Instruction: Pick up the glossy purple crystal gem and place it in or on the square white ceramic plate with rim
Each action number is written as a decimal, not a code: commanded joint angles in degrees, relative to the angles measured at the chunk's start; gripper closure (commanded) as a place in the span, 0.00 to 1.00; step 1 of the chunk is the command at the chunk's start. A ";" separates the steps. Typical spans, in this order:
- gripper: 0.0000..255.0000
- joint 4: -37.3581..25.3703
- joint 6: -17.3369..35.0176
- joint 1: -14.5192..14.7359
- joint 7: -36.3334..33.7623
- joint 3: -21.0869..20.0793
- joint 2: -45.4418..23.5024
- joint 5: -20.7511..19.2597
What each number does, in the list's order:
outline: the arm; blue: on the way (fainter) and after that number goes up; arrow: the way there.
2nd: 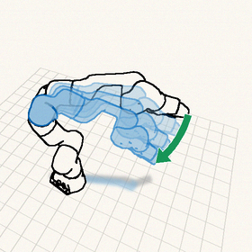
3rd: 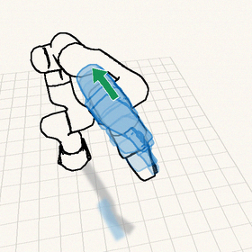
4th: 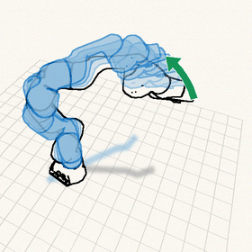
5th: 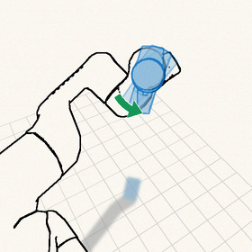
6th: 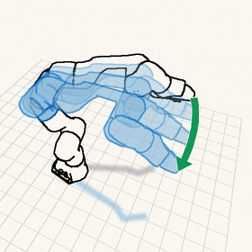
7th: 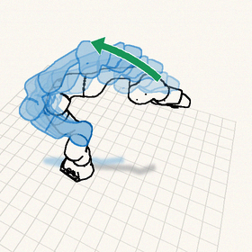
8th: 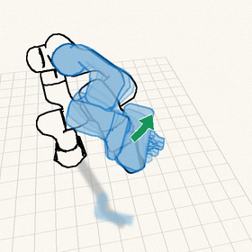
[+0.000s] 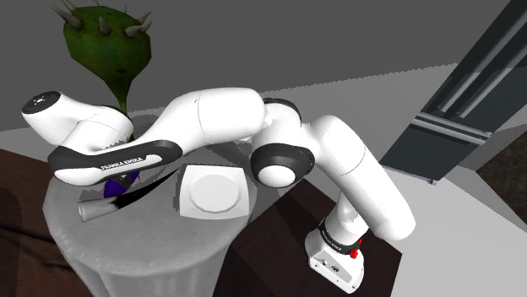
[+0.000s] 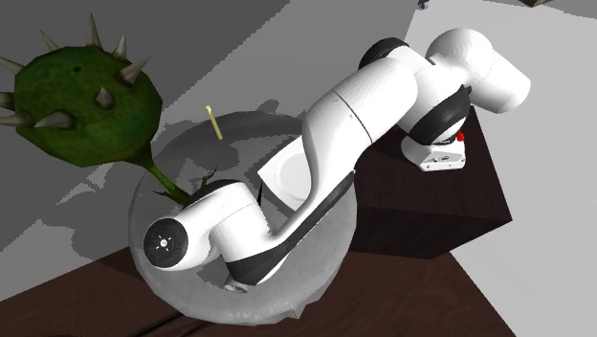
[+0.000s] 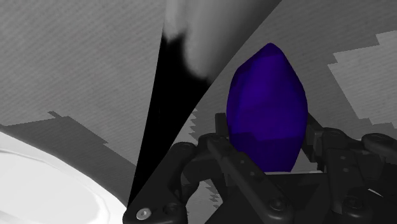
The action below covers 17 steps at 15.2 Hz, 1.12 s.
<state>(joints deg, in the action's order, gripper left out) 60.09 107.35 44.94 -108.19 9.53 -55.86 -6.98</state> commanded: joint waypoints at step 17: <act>1.00 -2.16 -5.57 0.08 1.14 0.23 3.47 -0.08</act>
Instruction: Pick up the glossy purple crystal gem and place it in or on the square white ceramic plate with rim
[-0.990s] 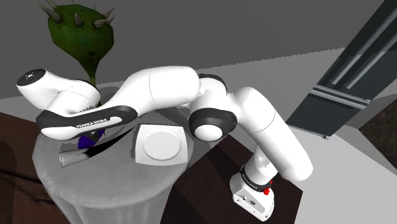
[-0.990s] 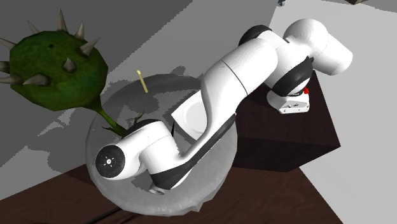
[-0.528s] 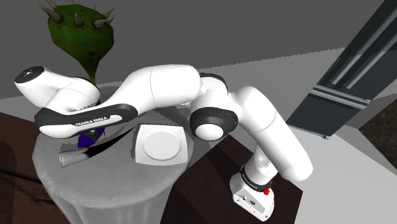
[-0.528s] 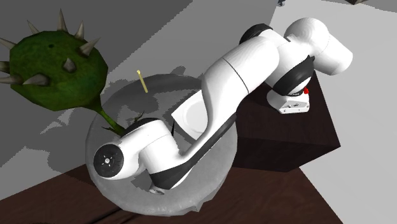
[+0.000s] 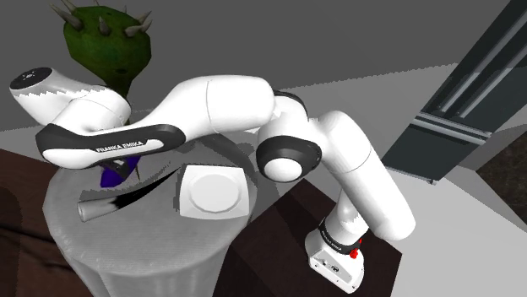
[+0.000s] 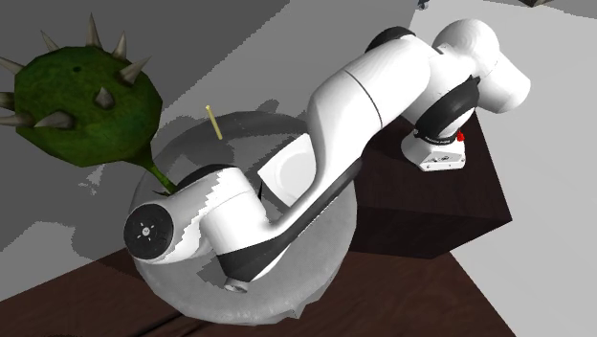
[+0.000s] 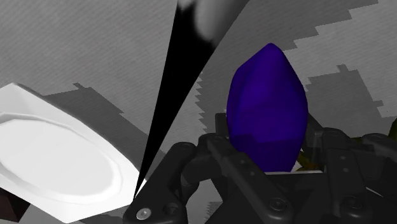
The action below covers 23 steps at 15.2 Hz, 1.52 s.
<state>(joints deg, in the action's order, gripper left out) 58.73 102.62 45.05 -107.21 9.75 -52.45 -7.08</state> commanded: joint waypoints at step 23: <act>1.00 58.70 18.41 2.98 -2.94 3.28 40.53 -7.45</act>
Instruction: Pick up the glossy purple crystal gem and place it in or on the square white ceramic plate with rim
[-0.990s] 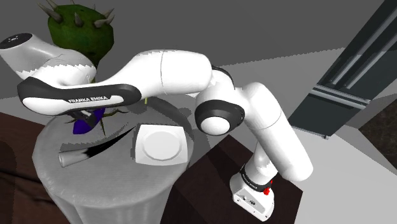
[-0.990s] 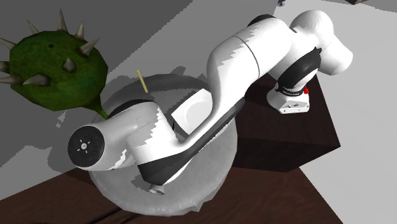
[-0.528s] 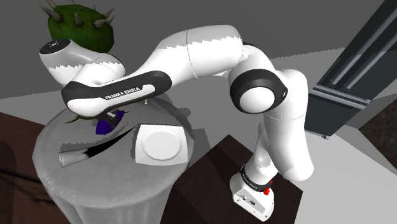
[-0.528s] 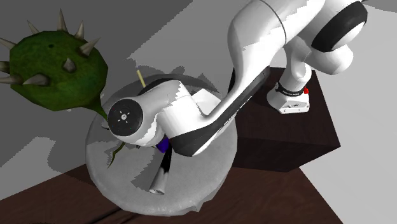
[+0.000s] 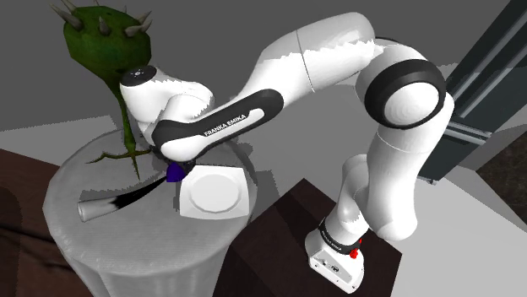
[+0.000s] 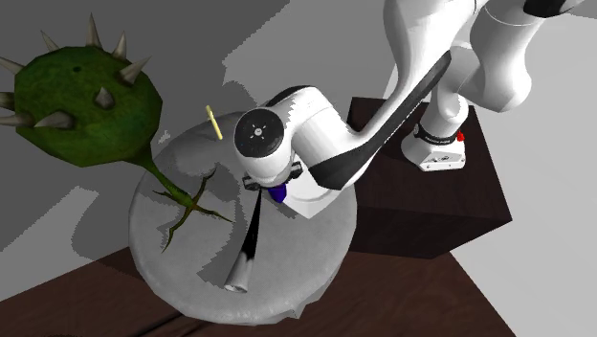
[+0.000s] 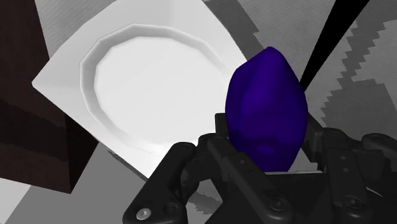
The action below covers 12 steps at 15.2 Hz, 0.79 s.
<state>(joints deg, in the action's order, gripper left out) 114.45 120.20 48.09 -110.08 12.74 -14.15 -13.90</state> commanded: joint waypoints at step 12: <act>1.00 24.19 8.51 -1.09 -2.80 2.11 15.85 -6.61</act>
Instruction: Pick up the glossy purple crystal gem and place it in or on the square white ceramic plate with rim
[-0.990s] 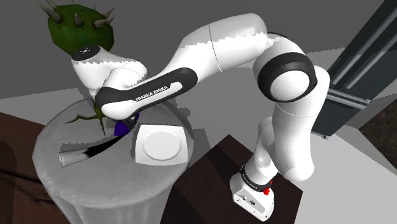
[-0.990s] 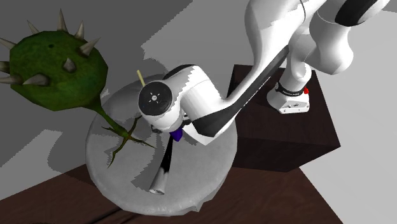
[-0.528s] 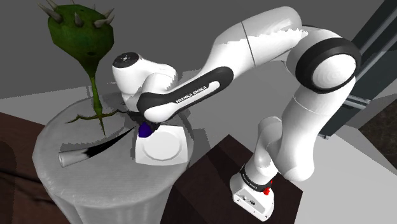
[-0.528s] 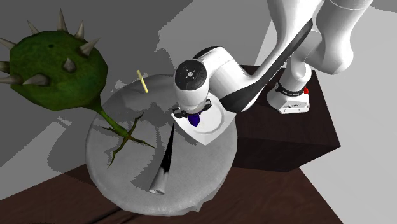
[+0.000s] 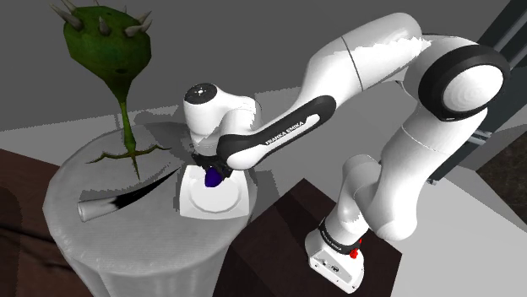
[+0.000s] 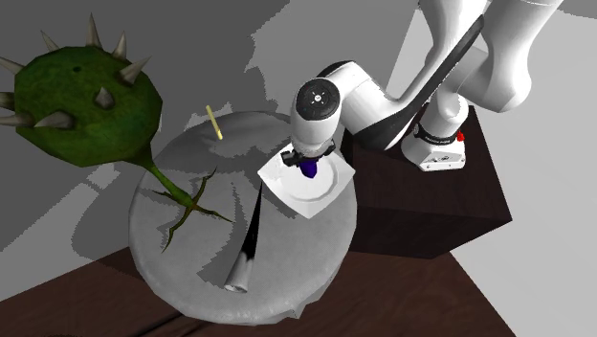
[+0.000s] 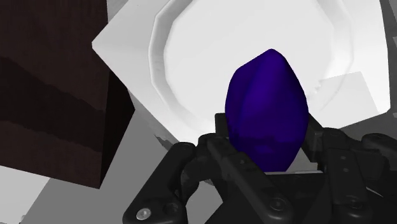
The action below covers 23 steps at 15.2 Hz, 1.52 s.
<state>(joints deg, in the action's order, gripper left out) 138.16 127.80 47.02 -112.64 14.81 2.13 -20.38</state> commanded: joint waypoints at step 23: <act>0.00 1.32 5.75 -0.01 -1.54 0.03 -4.60 -0.26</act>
<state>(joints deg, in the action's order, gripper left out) 139.74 134.78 46.89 -114.35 14.94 -3.42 -20.76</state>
